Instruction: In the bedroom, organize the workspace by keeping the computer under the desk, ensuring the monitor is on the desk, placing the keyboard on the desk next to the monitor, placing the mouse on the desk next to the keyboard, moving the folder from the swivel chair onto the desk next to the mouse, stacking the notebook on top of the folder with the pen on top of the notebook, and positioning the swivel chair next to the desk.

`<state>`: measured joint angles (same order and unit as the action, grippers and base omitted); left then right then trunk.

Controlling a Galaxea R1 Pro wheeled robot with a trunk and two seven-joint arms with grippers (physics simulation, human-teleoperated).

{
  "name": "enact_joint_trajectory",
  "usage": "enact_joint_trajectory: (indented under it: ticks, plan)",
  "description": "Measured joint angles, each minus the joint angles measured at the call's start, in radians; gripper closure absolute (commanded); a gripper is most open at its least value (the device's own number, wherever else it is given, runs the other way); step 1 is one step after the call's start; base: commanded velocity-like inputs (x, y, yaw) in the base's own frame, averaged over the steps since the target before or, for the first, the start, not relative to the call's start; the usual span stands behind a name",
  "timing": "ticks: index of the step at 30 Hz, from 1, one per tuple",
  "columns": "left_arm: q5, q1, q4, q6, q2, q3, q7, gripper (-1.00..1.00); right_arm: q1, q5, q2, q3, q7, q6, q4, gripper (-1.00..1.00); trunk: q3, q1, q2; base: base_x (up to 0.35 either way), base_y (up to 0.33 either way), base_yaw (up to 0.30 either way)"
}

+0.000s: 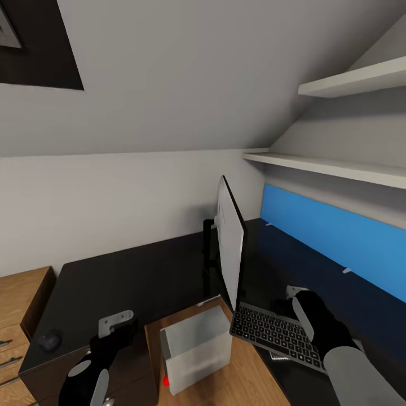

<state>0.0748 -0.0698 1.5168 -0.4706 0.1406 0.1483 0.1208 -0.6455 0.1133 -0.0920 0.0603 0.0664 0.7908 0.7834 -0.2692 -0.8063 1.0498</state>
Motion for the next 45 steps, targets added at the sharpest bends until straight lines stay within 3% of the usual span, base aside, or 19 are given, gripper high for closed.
enact_joint_trajectory:
  ticks: [45]
  plan:
    - [0.000, 0.000, 0.001, 0.000, 0.000, 0.000, 0.000, -1.00, 0.000, 0.001, 0.003, 0.000, -0.002, -0.006, -0.004, -1.00, -0.141, -0.173, 0.315, 0.000, 0.000, 0.000]
